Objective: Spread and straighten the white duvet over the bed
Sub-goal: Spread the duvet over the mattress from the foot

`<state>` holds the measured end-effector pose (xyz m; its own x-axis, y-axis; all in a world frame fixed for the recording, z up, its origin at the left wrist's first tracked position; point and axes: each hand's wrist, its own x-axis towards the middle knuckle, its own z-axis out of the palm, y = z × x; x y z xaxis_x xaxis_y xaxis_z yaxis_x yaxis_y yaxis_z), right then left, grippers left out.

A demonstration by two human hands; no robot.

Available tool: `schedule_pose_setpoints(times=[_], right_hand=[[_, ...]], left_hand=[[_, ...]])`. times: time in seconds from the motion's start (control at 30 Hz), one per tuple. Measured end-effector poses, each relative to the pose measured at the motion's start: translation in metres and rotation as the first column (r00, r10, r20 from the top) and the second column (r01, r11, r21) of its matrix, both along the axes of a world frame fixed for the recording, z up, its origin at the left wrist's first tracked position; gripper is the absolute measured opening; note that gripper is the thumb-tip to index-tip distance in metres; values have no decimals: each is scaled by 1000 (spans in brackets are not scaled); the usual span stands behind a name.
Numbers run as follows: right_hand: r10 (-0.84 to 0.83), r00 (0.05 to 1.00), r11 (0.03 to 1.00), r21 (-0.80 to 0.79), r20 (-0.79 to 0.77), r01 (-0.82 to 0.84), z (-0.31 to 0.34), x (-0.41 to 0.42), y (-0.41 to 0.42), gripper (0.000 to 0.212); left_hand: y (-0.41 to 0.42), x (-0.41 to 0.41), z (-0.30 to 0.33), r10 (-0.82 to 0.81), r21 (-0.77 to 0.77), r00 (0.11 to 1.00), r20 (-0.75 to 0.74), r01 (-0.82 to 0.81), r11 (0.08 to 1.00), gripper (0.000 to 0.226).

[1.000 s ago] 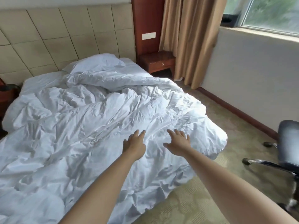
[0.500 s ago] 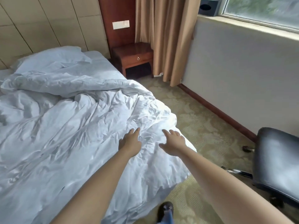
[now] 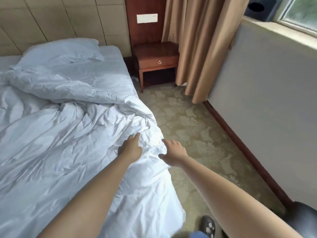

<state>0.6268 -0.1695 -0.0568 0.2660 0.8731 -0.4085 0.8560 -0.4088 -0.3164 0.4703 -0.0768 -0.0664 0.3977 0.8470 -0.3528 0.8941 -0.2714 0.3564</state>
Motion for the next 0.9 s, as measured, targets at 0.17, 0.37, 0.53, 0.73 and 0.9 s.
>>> schedule_pose_setpoints(times=[0.17,0.37,0.53,0.73,0.9], right_hand=[[213,977,977,-14,-27,-214,8,73,65,71],[379,924,925,45,-46,-377,32,128,143,69],[460,887,886,75,-33,-457,37,147,223,69],[553,833,832,74,-11,-551,34,149,345,71],[612,791,788,71,17,-611,48,151,454,69]], left_hand=[[22,53,5,244,-4,969,-32,-245,970,63],[63,98,26,403,16,915,22,-403,915,63],[125,109,29,520,44,853,55,-522,852,63],[246,104,13,618,27,778,112,-624,781,62],[342,96,27,689,30,718,96,-694,719,64]])
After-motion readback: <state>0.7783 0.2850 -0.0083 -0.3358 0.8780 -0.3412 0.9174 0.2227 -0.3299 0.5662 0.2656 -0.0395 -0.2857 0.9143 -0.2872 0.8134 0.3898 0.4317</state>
